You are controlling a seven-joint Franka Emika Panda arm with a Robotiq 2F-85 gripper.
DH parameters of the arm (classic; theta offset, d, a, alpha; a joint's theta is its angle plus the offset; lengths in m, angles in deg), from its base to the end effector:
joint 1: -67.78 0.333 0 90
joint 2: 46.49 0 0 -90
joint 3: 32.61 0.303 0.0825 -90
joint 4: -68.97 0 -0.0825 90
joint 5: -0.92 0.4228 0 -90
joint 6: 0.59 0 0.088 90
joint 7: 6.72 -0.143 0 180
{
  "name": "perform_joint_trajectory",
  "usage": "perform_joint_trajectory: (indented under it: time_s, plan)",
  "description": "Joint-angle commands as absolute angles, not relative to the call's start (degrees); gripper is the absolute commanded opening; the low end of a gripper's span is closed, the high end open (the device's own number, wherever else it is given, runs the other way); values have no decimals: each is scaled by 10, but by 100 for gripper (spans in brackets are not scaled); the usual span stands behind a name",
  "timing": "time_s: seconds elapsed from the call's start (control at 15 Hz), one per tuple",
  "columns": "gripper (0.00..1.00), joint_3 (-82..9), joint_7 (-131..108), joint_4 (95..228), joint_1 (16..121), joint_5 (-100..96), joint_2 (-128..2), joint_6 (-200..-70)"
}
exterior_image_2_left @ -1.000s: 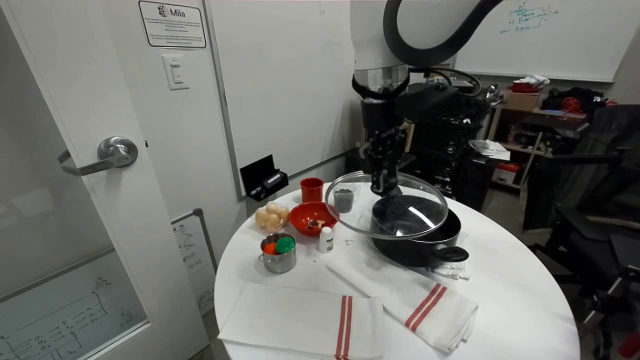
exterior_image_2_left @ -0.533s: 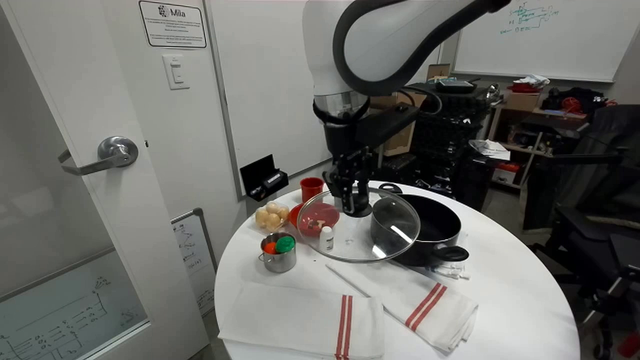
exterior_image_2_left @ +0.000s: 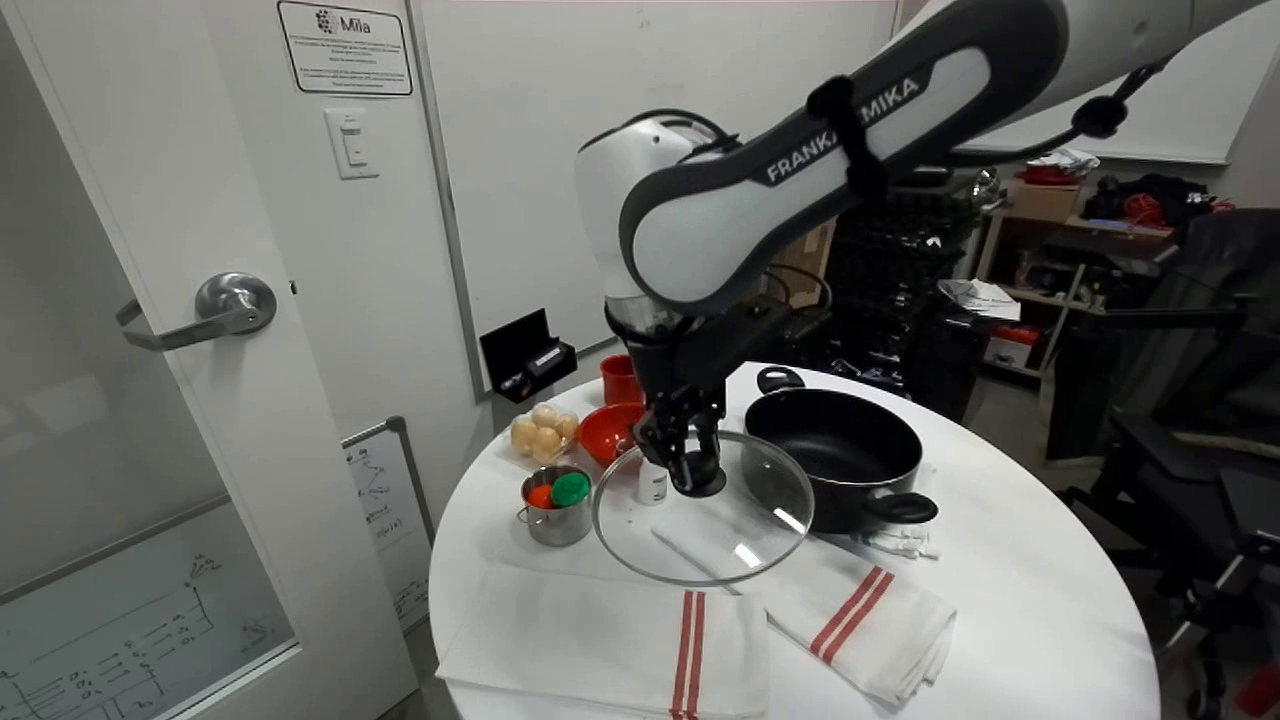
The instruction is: Take the lid on the pot and put it on the tea towels
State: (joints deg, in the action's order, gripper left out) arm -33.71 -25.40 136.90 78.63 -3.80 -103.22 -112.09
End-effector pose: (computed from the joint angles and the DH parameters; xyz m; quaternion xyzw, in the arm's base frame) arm 0.7369 0.1210 0.0989 0.9909 -0.0545 -0.0999 0.0715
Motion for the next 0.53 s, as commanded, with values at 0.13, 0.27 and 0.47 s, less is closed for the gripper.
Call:
perform_joint_trajectory:
  time_s: [0.13,0.27,0.47]
  plan:
    - [25,-324,-227,1277,767,-10,-1113,-1086]
    - [25,-319,-221,1263,761,2,-1131,-1084]
    - [25,-311,-221,1243,754,25,-1155,-1080]
